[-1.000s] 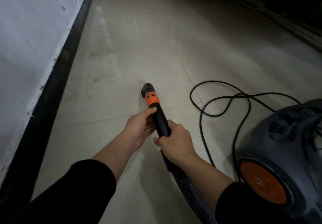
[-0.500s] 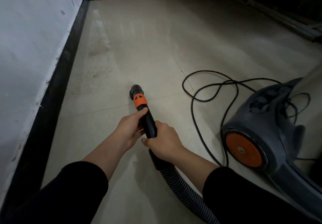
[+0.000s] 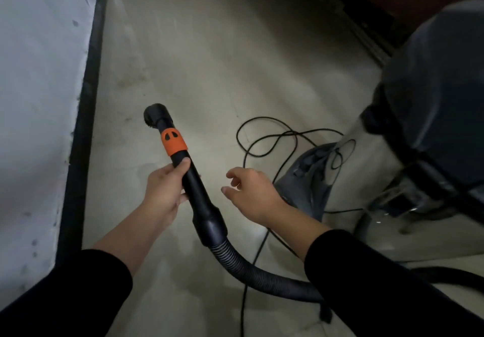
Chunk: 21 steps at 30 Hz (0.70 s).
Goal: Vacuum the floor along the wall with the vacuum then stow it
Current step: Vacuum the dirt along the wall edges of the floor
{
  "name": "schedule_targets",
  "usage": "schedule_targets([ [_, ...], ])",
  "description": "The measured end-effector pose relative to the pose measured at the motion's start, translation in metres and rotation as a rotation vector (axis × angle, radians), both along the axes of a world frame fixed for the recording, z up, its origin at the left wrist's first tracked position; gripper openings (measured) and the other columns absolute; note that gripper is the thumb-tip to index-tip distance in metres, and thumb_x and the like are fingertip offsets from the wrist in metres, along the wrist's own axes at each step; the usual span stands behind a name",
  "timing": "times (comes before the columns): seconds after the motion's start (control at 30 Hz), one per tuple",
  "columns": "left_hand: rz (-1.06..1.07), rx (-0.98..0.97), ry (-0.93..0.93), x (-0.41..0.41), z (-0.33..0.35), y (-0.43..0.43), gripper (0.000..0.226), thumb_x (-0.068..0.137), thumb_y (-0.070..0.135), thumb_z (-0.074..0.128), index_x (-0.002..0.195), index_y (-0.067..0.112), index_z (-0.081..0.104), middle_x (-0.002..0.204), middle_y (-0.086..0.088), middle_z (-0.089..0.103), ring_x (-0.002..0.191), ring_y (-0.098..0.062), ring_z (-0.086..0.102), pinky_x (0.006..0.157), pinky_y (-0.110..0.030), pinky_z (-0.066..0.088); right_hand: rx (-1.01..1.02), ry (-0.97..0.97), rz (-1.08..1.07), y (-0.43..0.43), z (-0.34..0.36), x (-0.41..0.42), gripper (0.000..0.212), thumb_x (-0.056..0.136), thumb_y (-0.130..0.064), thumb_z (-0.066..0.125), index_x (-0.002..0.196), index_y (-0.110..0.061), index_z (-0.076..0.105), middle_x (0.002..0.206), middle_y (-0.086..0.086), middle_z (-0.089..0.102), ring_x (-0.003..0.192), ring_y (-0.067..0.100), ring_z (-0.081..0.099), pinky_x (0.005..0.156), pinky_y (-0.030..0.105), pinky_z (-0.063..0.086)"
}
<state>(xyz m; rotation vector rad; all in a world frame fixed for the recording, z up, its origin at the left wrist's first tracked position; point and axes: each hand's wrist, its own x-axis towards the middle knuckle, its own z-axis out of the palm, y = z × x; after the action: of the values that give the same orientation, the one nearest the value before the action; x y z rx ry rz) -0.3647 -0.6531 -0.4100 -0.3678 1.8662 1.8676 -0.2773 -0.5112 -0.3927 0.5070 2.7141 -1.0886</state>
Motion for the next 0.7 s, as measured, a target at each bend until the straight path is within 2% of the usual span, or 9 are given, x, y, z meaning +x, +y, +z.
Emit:
schedule_targets([
  [0.1, -0.046, -0.058, 0.104, 0.028, 0.067, 0.015, 0.014, 0.095, 0.023, 0.060, 0.087, 0.012, 0.065, 0.093, -0.018, 0.065, 0.086, -0.028, 0.063, 0.081, -0.040, 0.051, 0.054, 0.000, -0.032, 0.018, 0.080, 0.015, 0.040, 0.095, -0.030, 0.056, 0.133, -0.015, 0.053, 0.123, 0.003, 0.061, 0.114, 0.020, 0.056, 0.094, 0.030, 0.044],
  [0.2, -0.057, -0.083, 0.150, 0.046, 0.130, 0.029, 0.022, 0.096, 0.024, 0.059, 0.090, 0.004, 0.064, 0.085, -0.016, 0.061, 0.079, -0.025, 0.057, 0.077, -0.038, 0.046, 0.119, -0.007, -0.064, 0.040, 0.161, 0.036, 0.040, 0.096, -0.026, 0.055, 0.134, -0.015, 0.052, 0.127, 0.004, 0.059, 0.116, 0.023, 0.055, 0.096, 0.032, 0.045],
  [0.33, -0.068, -0.006, 0.028, 0.064, 0.212, 0.040, 0.017, 0.096, 0.024, 0.058, 0.086, 0.012, 0.064, 0.091, -0.019, 0.064, 0.090, -0.031, 0.062, 0.087, -0.045, 0.048, 0.205, 0.006, -0.088, 0.074, 0.263, 0.069, 0.037, 0.095, -0.017, 0.052, 0.131, -0.012, 0.055, 0.131, 0.008, 0.057, 0.120, 0.025, 0.051, 0.096, 0.032, 0.044],
  [0.4, -0.070, 0.021, 0.006, 0.074, 0.250, 0.044, 0.014, 0.098, 0.020, 0.055, 0.087, 0.015, 0.063, 0.092, -0.017, 0.065, 0.093, -0.033, 0.062, 0.091, -0.048, 0.047, 0.275, 0.004, -0.108, 0.097, 0.306, 0.087, 0.032, 0.093, -0.016, 0.053, 0.125, -0.010, 0.058, 0.127, 0.009, 0.058, 0.118, 0.026, 0.051, 0.088, 0.028, 0.042],
  [0.43, -0.074, 0.029, 0.006, 0.079, 0.267, 0.046, 0.014, 0.098, 0.018, 0.054, 0.087, 0.015, 0.062, 0.090, -0.015, 0.064, 0.092, -0.033, 0.062, 0.090, -0.047, 0.047, 0.314, -0.010, -0.129, 0.110, 0.325, 0.097, 0.030, 0.093, -0.015, 0.053, 0.121, -0.008, 0.059, 0.125, 0.011, 0.058, 0.116, 0.029, 0.052, 0.086, 0.031, 0.042],
  [0.53, -0.077, 0.038, 0.003, 0.094, 0.304, 0.054, 0.015, 0.100, 0.015, 0.050, 0.088, 0.013, 0.059, 0.085, -0.014, 0.061, 0.081, -0.028, 0.061, 0.079, -0.040, 0.047, 0.446, -0.100, -0.200, 0.164, 0.365, 0.131, 0.034, 0.090, -0.011, 0.052, 0.123, -0.007, 0.057, 0.126, 0.014, 0.055, 0.118, 0.035, 0.049, 0.089, 0.041, 0.045],
  [0.6, -0.078, 0.031, -0.015, 0.104, 0.313, 0.056, 0.013, 0.100, 0.015, 0.049, 0.095, 0.009, 0.059, 0.086, -0.012, 0.061, 0.079, -0.024, 0.061, 0.076, -0.036, 0.048, 0.564, -0.187, -0.265, 0.205, 0.372, 0.155, 0.033, 0.087, -0.012, 0.051, 0.119, -0.006, 0.057, 0.124, 0.014, 0.055, 0.120, 0.033, 0.046, 0.092, 0.042, 0.044],
  [0.7, -0.072, 0.000, -0.036, 0.117, 0.309, 0.057, 0.014, 0.099, 0.014, 0.050, 0.107, 0.004, 0.057, 0.088, -0.011, 0.063, 0.081, -0.025, 0.061, 0.085, -0.041, 0.047, 0.603, -0.392, -0.354, 0.254, 0.363, 0.189, 0.034, 0.094, -0.029, 0.050, 0.117, -0.004, 0.053, 0.127, 0.016, 0.052, 0.123, 0.033, 0.043, 0.095, 0.043, 0.041],
])
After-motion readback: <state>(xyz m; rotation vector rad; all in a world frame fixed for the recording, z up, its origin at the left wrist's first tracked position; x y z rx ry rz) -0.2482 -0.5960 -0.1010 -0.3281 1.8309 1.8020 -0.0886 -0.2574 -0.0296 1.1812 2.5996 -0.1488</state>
